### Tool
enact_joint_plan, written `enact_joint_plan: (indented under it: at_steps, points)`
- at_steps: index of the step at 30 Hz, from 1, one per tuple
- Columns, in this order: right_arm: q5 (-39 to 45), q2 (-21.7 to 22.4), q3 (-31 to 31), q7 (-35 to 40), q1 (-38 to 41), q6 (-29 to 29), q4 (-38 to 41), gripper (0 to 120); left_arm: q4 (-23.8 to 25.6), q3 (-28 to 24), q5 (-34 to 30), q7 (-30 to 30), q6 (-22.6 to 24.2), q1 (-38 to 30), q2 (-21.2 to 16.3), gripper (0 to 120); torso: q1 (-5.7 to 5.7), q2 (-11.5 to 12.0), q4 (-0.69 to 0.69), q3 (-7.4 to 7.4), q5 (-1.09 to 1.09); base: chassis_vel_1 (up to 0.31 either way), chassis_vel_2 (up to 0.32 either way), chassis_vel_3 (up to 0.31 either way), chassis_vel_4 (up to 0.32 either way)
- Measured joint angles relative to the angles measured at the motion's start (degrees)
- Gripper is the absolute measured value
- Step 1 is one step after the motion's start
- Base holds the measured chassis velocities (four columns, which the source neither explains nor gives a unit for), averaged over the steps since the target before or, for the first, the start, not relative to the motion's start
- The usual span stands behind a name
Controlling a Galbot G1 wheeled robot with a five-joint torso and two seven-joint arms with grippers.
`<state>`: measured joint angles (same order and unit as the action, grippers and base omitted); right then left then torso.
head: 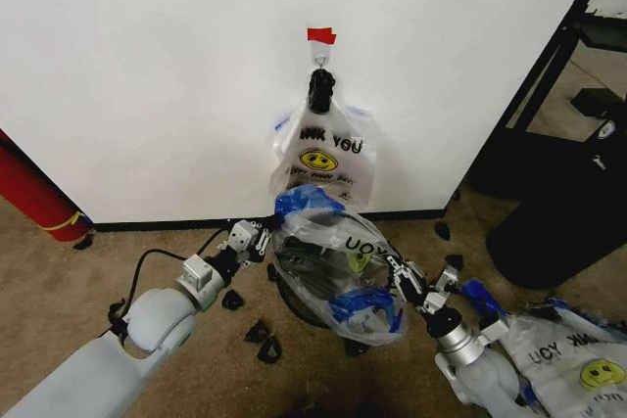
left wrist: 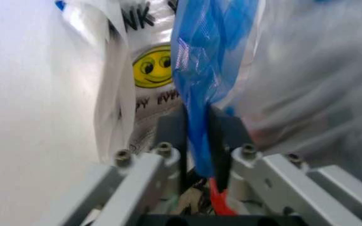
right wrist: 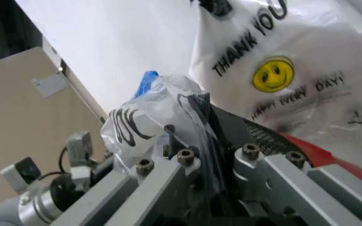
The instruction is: Pick up the garbage bag from the wall and place it over the trash bin.
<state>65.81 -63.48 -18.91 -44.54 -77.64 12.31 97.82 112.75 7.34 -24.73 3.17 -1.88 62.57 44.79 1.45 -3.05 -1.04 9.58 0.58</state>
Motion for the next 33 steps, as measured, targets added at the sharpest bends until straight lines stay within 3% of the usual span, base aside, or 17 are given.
enact_joint_plan:
  at_steps: [7,11,13,15,18,23,25,27,28,30,33]
  points:
    - [-0.51,-0.81,-0.22,2.89,0.65,1.12,-1.37,1,0.23,1.50,0.22,0.27,0.20,0.76,-1.14,44,0.00,0.00,0.00,0.00,-0.01,0.000,0.000,0.000,0.000]
    - [0.89,-1.31,-1.17,4.94,1.44,1.90,-1.39,1,0.73,4.29,2.78,1.98,0.45,4.54,-1.28,63,0.00,0.00,0.01,0.00,-0.01,0.000,0.000,0.000,0.000]
    - [1.23,-1.39,-1.36,5.31,1.64,2.12,-1.39,1,1.36,4.89,3.32,1.01,1.34,5.70,-0.93,66,0.00,0.00,0.01,0.00,-0.01,0.000,0.000,0.000,0.000]
    - [1.80,-1.58,-1.65,5.71,1.85,2.64,-1.40,1,4.07,5.38,3.16,-5.00,6.09,8.26,0.38,74,0.00,0.00,0.00,0.00,-0.01,0.000,0.000,0.000,0.000]
    - [2.04,-2.02,-1.83,5.99,2.03,3.54,-1.51,1,9.84,5.20,-2.87,-17.17,13.73,11.72,3.45,88,0.00,0.00,0.00,0.00,0.00,0.000,0.000,0.000,0.000]
    - [1.97,-2.28,-1.86,6.05,2.18,4.22,-1.98,1,17.18,4.66,-10.79,-21.71,15.12,15.27,6.40,98,0.00,0.00,0.01,0.00,-0.02,0.000,0.000,0.000,0.000]
    - [1.53,-2.29,-1.79,6.05,2.26,4.43,-2.31,1,20.16,4.25,-11.27,-19.05,12.35,17.00,7.52,100,0.00,0.00,0.01,0.00,-0.01,0.000,0.000,0.000,0.000]
    - [0.24,-2.20,-1.63,6.02,2.38,4.65,-2.60,1,21.48,3.53,-5.75,-9.75,6.47,18.18,7.28,100,0.00,0.00,0.01,0.00,-0.03,0.000,0.000,0.000,0.000]
    - [0.24,-2.20,-1.63,6.02,2.38,4.65,-2.60,1,21.48,3.53,-5.75,-9.75,6.47,18.18,7.28,100,0.00,0.00,0.01,0.00,-0.03,0.000,0.000,0.000,0.000]
    - [-2.97,-2.16,-1.60,5.09,2.73,5.36,-2.72,1,18.08,2.61,2.22,3.85,-2.42,17.52,5.19,100,0.00,0.00,0.00,0.00,-0.02,0.000,0.000,0.000,0.000]
    - [-6.26,-2.17,-1.44,3.94,2.71,6.44,-2.66,1,14.09,1.54,6.27,15.12,-5.66,15.82,3.16,100,0.00,0.00,0.00,0.00,-0.01,0.000,0.000,0.000,0.000]
